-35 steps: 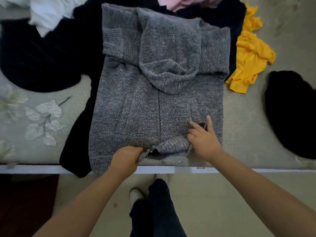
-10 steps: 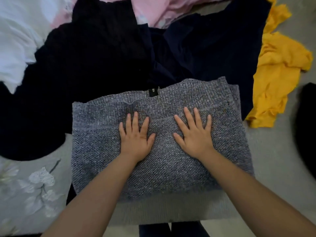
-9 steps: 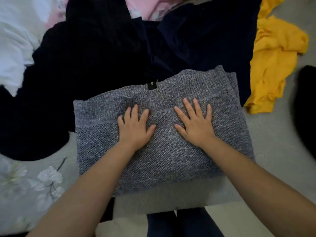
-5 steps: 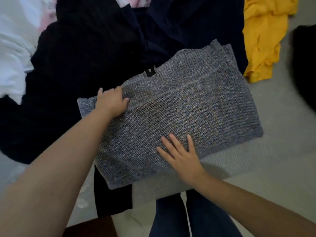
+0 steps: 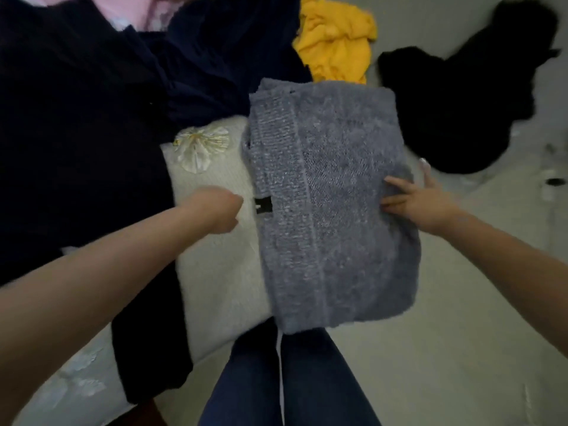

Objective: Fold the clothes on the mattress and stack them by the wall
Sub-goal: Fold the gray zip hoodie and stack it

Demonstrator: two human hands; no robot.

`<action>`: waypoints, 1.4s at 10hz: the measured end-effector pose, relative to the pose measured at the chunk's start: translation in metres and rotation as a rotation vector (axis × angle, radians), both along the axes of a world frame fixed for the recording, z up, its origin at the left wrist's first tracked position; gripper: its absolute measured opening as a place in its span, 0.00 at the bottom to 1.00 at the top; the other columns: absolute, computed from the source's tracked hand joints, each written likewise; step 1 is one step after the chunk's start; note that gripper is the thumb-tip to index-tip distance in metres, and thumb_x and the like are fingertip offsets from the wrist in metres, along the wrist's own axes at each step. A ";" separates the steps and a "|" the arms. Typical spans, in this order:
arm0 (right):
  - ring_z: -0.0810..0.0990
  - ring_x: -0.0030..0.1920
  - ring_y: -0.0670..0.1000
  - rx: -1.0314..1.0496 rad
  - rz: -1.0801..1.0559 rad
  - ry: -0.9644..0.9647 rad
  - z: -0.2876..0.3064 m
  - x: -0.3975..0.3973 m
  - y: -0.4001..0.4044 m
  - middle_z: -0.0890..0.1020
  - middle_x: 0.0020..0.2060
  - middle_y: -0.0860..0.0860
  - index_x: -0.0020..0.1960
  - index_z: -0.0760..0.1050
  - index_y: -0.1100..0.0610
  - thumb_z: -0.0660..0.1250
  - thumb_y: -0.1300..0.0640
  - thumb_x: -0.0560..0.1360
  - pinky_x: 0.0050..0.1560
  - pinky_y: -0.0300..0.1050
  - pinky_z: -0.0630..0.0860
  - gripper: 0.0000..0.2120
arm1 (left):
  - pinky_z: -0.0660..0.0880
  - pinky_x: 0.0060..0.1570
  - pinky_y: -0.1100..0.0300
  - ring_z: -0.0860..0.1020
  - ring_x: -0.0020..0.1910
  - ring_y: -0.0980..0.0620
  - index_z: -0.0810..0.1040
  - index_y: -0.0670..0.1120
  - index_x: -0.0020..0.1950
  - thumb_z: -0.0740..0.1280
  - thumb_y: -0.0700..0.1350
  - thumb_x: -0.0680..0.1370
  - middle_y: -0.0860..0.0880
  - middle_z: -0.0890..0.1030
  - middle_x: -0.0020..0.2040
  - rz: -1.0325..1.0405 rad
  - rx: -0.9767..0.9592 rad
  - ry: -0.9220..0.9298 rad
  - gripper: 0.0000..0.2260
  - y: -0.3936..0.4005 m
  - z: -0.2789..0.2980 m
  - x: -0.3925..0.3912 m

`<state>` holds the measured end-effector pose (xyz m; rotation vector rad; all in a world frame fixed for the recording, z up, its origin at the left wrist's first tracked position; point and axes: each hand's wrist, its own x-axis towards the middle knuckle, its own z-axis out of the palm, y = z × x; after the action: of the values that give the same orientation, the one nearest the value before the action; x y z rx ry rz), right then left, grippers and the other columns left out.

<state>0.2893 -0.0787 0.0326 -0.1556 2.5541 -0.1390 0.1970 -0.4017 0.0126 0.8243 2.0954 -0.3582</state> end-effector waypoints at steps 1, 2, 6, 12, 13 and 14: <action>0.66 0.68 0.59 0.949 0.489 -0.407 -0.001 -0.005 0.018 0.72 0.64 0.59 0.65 0.71 0.45 0.62 0.71 0.73 0.63 0.75 0.56 0.28 | 0.67 0.61 0.53 0.66 0.65 0.44 0.64 0.42 0.66 0.58 0.40 0.78 0.42 0.68 0.66 -0.121 0.249 0.182 0.17 0.035 -0.007 -0.004; 0.57 0.71 0.57 0.304 -0.485 -0.054 -0.017 0.014 -0.034 0.66 0.67 0.59 0.67 0.64 0.61 0.54 0.56 0.78 0.71 0.66 0.47 0.19 | 0.50 0.73 0.51 0.49 0.75 0.45 0.47 0.43 0.75 0.55 0.39 0.79 0.43 0.49 0.76 -0.289 0.332 0.235 0.26 0.066 -0.020 0.004; 0.17 0.57 0.66 0.131 -0.737 -0.106 -0.116 0.104 -0.149 0.16 0.56 0.62 0.60 0.14 0.53 0.57 0.28 0.68 0.55 0.72 0.26 0.55 | 0.30 0.67 0.50 0.25 0.67 0.47 0.19 0.47 0.62 0.57 0.54 0.78 0.49 0.26 0.70 -0.680 0.256 0.182 0.42 0.105 -0.090 -0.020; 0.84 0.40 0.57 0.114 -0.730 0.457 -0.030 0.097 -0.063 0.85 0.43 0.59 0.45 0.82 0.64 0.78 0.71 0.34 0.29 0.48 0.80 0.37 | 0.78 0.42 0.44 0.81 0.49 0.41 0.79 0.33 0.53 0.71 0.32 0.64 0.38 0.82 0.51 -0.656 0.901 0.440 0.17 0.146 -0.037 -0.018; 0.83 0.42 0.62 0.161 -0.751 0.558 0.011 0.098 -0.031 0.84 0.45 0.62 0.49 0.80 0.68 0.77 0.73 0.36 0.32 0.55 0.79 0.39 | 0.79 0.41 0.48 0.82 0.48 0.42 0.81 0.33 0.50 0.57 0.35 0.68 0.38 0.82 0.49 -0.738 0.875 0.530 0.17 0.182 0.013 -0.022; 0.83 0.42 0.62 0.217 -0.765 0.582 0.053 0.098 0.008 0.83 0.44 0.63 0.49 0.80 0.70 0.78 0.71 0.38 0.32 0.54 0.78 0.37 | 0.79 0.41 0.51 0.82 0.46 0.44 0.82 0.34 0.47 0.52 0.37 0.66 0.39 0.83 0.47 -0.798 0.855 0.600 0.21 0.222 0.066 -0.021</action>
<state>0.3871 -0.0707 0.0856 1.0067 3.0342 -0.1118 0.1759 -0.1792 0.0790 2.3148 2.3687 -0.0914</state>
